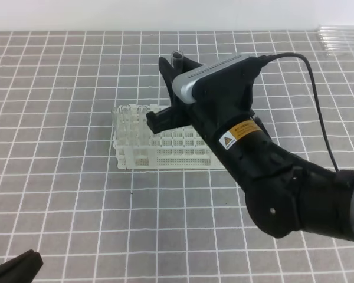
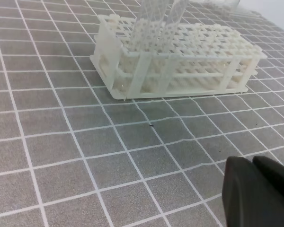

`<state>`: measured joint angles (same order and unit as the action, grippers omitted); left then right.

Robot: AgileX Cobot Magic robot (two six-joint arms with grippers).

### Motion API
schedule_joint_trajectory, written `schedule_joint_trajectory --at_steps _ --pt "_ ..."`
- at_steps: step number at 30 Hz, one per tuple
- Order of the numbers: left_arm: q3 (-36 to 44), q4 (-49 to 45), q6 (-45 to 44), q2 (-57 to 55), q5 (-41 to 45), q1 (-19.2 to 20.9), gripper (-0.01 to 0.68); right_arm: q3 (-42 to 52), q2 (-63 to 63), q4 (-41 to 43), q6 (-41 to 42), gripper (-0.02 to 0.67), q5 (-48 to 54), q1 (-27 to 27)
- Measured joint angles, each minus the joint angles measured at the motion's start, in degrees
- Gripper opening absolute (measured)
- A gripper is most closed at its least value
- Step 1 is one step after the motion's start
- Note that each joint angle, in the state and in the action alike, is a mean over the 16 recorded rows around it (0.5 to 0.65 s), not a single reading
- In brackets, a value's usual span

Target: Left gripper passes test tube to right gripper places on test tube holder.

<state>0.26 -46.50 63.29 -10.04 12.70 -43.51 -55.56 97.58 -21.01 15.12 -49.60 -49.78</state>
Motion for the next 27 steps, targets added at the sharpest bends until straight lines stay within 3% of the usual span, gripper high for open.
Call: schedule_joint_trajectory --at_steps 27 --pt "0.1 0.0 0.0 0.0 0.0 0.0 0.000 -4.5 8.1 3.9 -5.8 0.094 3.2 0.8"
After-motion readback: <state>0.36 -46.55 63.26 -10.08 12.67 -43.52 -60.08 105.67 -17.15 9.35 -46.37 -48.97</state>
